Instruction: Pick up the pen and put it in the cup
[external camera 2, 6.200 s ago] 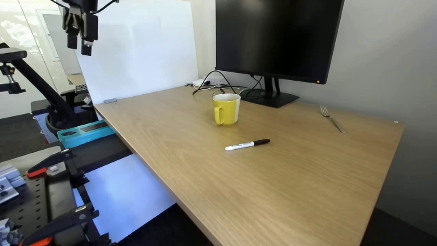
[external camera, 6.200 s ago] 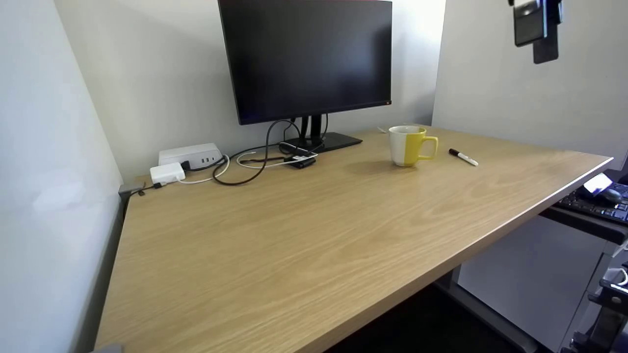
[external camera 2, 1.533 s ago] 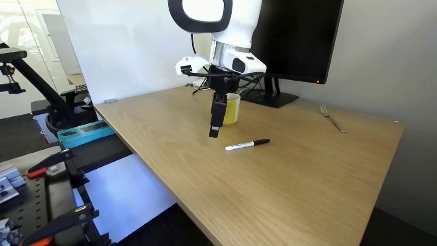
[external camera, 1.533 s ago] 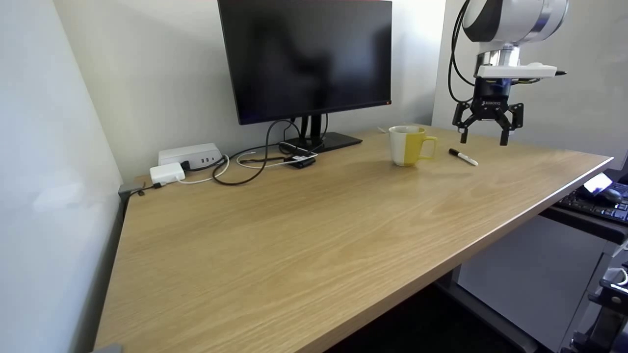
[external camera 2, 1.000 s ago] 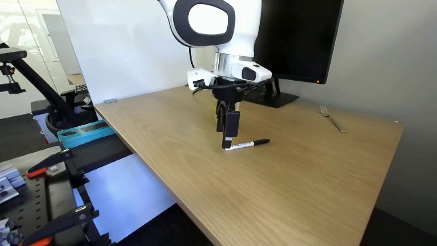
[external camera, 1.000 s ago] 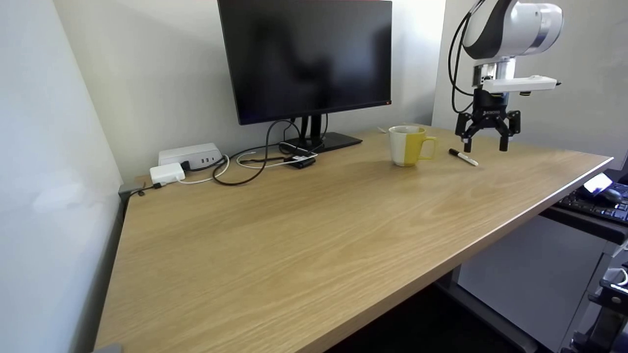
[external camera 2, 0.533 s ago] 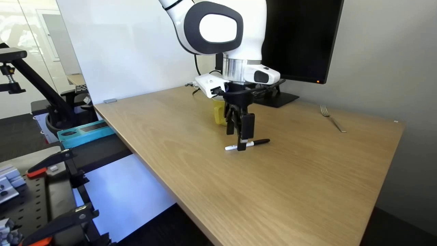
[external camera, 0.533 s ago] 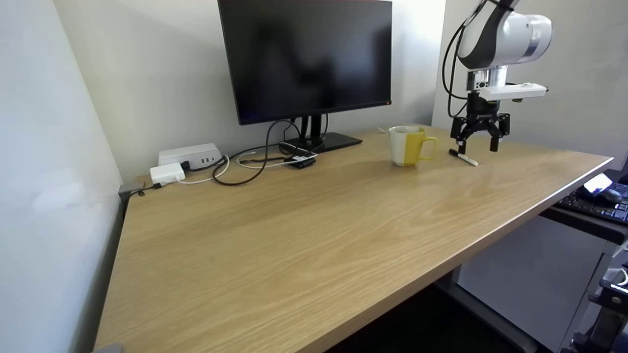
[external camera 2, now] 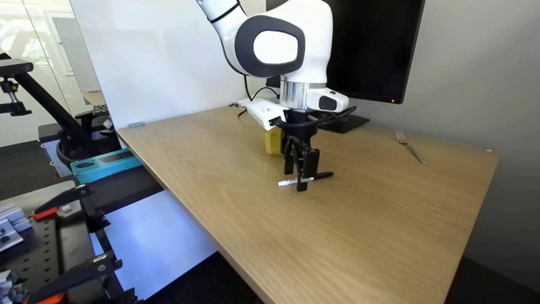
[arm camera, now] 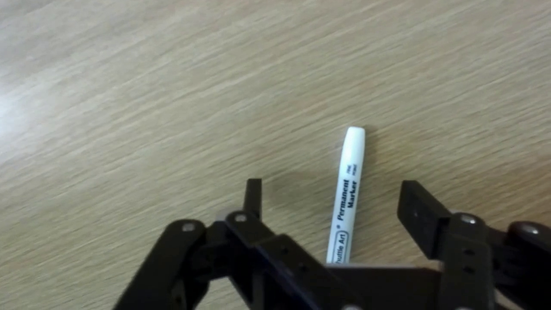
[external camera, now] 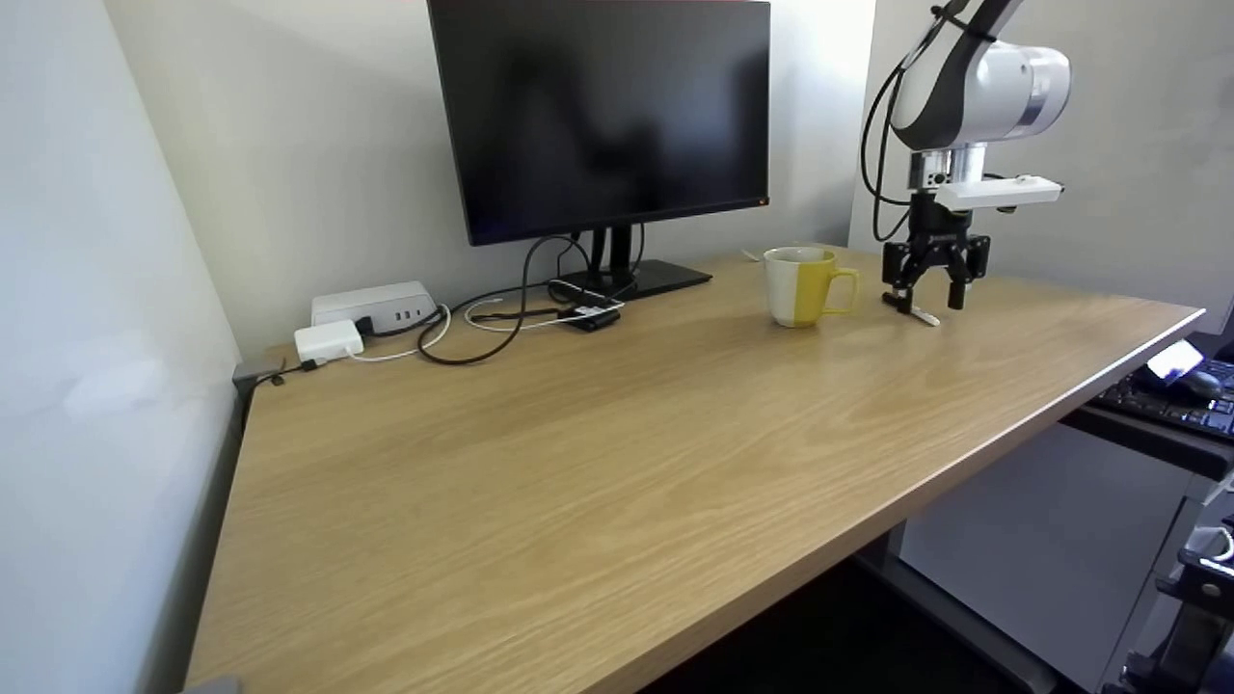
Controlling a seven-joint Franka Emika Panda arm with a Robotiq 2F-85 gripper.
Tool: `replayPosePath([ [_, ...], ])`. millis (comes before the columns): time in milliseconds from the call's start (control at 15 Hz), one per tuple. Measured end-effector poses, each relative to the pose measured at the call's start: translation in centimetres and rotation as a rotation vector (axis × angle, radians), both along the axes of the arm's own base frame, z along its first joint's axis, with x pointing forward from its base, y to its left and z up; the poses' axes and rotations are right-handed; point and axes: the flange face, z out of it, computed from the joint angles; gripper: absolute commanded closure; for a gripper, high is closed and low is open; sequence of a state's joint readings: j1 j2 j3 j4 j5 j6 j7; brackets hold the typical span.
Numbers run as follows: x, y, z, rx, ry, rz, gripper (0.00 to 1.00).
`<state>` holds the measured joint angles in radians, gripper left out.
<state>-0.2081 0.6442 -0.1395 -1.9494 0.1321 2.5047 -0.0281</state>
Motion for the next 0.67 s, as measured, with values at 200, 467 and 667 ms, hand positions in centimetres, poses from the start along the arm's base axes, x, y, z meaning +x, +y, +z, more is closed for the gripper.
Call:
replayPosePath([
  [200, 0.4, 0.6, 0.0, 0.004, -0.007, 0.01, 0.69],
  [467, 0.8, 1.2, 0.1, 0.008, -0.013, 0.019, 0.97],
  [667, 0.9, 1.3, 0.1, 0.01, -0.015, 0.021, 0.98],
])
